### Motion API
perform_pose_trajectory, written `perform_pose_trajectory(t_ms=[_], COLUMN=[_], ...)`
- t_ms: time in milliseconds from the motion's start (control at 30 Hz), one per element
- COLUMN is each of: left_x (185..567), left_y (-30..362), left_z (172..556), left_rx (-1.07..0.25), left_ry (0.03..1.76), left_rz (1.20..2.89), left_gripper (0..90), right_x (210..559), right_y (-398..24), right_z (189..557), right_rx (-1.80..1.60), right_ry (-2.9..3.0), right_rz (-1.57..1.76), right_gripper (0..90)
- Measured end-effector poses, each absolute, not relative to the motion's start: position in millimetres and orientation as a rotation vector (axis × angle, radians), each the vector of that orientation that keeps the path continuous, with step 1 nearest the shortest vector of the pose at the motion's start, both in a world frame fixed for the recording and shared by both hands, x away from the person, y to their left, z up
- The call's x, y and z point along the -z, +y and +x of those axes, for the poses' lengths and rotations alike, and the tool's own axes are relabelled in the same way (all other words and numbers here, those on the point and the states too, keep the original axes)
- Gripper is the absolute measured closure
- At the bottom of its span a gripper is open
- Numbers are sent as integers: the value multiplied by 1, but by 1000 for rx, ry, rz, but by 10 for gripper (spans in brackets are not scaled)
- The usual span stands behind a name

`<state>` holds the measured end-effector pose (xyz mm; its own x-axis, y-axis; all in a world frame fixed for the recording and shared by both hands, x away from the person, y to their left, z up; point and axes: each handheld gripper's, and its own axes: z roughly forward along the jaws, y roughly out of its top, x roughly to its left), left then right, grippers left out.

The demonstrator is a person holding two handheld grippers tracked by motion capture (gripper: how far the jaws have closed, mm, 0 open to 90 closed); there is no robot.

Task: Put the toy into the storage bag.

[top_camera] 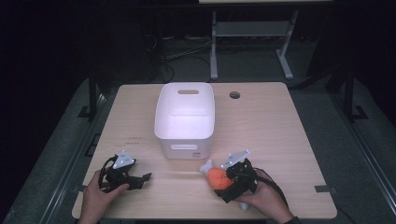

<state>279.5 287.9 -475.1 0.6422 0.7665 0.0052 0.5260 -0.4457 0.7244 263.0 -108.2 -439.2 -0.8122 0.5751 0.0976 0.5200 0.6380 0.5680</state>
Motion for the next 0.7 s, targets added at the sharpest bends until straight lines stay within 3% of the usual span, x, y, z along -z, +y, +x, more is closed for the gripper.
perform_pose_trajectory(t_ms=[533, 667, 700], left_x=[475, 475, 475], left_y=[288, 288, 288], left_z=[280, 279, 279], left_rx=[-436, -435, -436], left_ry=[1001, 1002, 1002], left_rz=[2153, 2153, 2152], left_gripper=[126, 126, 126], right_x=[451, 452, 452], right_y=[-103, -104, -105], right_z=[261, 259, 259], right_rx=[-854, -847, -850], right_ry=[2781, 2784, 2785], right_rz=[900, 888, 891], right_gripper=[2, 65, 126])
